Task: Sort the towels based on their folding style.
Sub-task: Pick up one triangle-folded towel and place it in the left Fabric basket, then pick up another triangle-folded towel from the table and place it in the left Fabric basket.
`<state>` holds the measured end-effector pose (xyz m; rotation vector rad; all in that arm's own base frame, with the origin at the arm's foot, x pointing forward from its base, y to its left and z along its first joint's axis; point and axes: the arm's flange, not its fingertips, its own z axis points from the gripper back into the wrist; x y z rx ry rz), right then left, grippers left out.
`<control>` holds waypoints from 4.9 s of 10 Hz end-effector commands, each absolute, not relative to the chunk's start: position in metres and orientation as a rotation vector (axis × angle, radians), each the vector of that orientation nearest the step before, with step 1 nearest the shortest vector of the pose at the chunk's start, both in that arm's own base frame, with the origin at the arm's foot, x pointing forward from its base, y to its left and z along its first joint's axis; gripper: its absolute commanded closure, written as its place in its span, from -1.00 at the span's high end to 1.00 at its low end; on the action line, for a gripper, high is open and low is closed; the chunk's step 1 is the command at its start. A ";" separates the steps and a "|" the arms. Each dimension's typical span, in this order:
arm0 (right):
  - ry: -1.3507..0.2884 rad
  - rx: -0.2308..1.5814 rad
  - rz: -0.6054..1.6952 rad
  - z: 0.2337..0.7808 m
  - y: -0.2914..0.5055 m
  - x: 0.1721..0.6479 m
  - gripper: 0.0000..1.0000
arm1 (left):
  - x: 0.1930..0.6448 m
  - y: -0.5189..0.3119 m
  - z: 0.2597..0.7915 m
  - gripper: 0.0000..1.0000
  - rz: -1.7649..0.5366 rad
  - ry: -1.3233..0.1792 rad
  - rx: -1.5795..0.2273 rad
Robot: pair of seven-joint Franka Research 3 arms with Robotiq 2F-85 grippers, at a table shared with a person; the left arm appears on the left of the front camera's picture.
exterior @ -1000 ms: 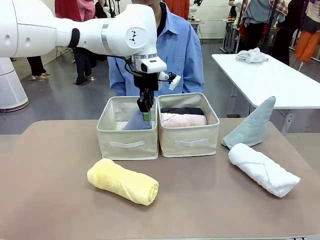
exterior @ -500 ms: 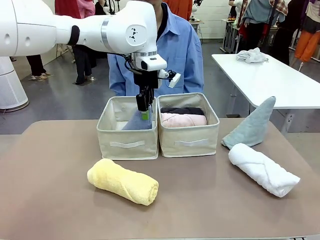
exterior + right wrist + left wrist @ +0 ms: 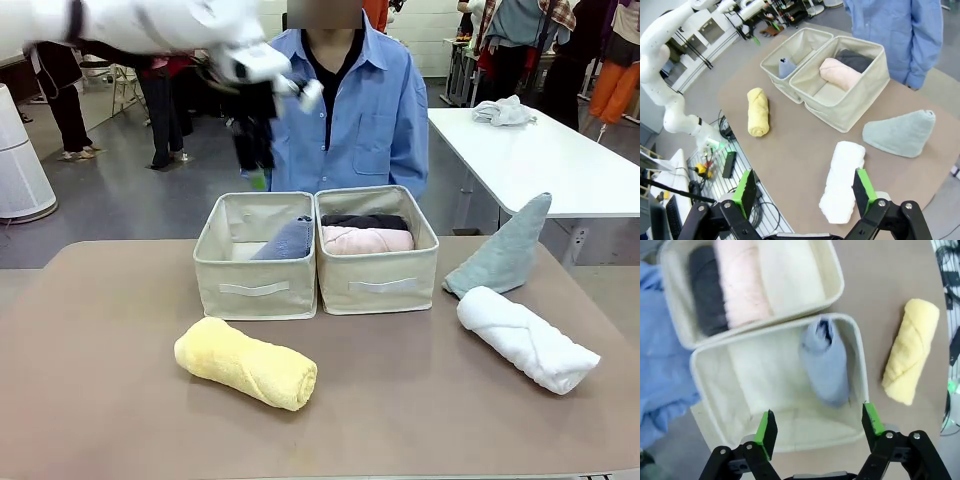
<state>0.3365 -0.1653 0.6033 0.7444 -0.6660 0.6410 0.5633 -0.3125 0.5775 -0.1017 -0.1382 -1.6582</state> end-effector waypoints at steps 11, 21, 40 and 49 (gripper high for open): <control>-0.682 0.762 0.657 0.603 -0.165 0.338 1.00 | 0.475 -0.067 0.568 1.00 -1.259 -0.308 -0.212; -0.682 0.762 0.657 0.603 -0.165 0.338 1.00 | 0.401 0.147 0.574 1.00 -1.213 -0.741 -0.567; -0.682 0.762 0.657 0.603 -0.165 0.338 1.00 | 0.439 0.222 0.528 1.00 -1.127 -1.155 -0.705; -0.682 0.762 0.657 0.603 -0.165 0.338 1.00 | 0.441 0.227 0.527 1.00 -1.169 -1.099 -0.711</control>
